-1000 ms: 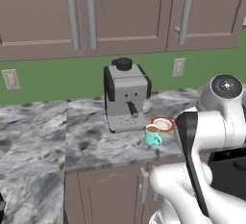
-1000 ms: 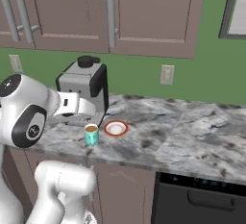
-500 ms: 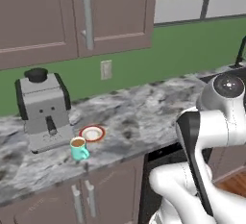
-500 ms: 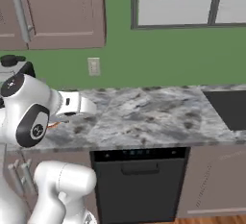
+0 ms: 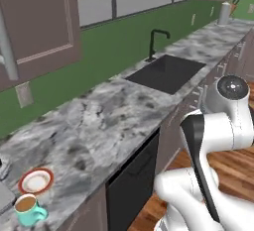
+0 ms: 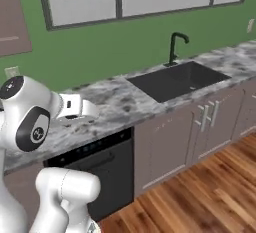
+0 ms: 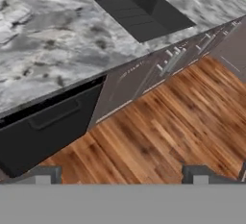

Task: Take a sugar cube from the saucer and place it inside the coffee. Then, grab milk from the fridge and place it next to the coffee on the counter to sweeten the coffee.

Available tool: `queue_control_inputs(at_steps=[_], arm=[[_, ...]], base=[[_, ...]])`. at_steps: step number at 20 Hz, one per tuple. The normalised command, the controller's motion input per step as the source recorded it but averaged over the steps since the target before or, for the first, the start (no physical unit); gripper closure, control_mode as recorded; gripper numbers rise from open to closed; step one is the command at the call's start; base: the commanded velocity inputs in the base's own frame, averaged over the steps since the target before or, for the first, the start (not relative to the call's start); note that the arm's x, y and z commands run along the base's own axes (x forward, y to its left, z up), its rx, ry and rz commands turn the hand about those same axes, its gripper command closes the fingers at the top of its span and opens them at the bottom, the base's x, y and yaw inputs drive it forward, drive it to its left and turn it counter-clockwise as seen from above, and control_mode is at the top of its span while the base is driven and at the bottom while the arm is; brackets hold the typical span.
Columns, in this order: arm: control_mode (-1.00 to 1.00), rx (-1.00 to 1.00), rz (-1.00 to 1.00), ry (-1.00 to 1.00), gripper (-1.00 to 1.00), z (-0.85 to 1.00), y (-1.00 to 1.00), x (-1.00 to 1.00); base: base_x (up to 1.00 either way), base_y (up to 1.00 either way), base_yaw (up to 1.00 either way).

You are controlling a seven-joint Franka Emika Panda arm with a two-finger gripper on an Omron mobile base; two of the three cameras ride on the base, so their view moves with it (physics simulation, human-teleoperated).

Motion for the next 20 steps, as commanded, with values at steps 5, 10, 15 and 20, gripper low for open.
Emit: queue_control_inputs(at_steps=[5,10,15,20], arm=[[1.0,0.0,0.0,0.0,-1.0,0.0,0.0,0.0],[1.0,0.0,0.0,0.0,-1.0,0.0,0.0,0.0],[1.0,0.0,0.0,0.0,-1.0,0.0,0.0,0.0],[1.0,0.0,0.0,0.0,-1.0,0.0,0.0,0.0]], base=[[-0.01,-0.05,-0.78],[0.0,-0.13,-0.74],[0.0,-0.49,-0.67],[0.0,-0.65,-0.63]])
